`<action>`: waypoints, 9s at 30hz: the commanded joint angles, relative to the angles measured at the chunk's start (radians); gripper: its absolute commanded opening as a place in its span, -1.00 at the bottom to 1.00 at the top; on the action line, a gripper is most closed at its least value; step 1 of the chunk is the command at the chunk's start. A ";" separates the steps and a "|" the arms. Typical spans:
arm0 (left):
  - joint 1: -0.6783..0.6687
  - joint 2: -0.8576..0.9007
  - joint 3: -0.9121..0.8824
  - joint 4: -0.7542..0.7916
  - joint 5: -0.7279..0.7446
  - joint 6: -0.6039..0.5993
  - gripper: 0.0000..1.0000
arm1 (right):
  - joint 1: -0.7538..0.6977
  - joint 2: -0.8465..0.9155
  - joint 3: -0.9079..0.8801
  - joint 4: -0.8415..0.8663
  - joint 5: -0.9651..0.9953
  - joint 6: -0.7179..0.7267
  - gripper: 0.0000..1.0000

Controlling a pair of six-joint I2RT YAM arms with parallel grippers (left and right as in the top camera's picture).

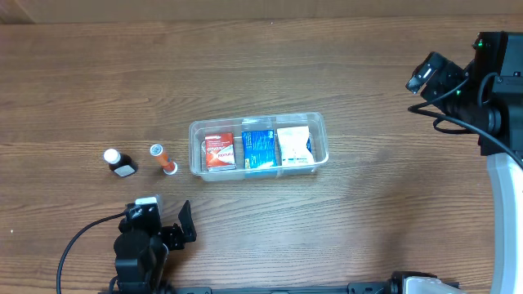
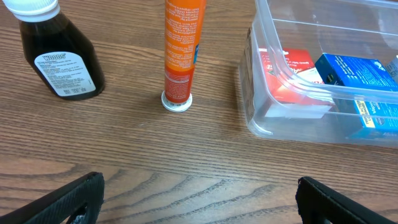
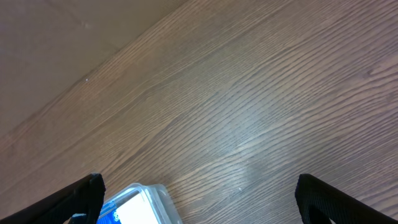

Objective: Pack container

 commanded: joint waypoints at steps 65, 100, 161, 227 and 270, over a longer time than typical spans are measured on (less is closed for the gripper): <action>-0.002 -0.010 -0.004 0.019 -0.006 0.015 1.00 | -0.004 -0.014 0.002 0.005 -0.009 0.000 1.00; 0.354 1.650 1.276 -0.476 0.023 0.031 0.96 | -0.004 -0.014 0.002 0.005 -0.009 0.000 1.00; -0.061 1.593 1.920 -0.745 0.104 0.124 -0.89 | -0.004 -0.014 0.002 0.005 -0.009 0.000 1.00; -0.407 1.865 1.500 -0.407 0.085 0.876 -0.89 | -0.004 -0.014 0.002 0.005 -0.009 0.000 1.00; 0.079 1.481 1.171 -0.523 -0.045 -0.026 -0.02 | -0.004 -0.014 0.002 0.005 -0.009 0.000 1.00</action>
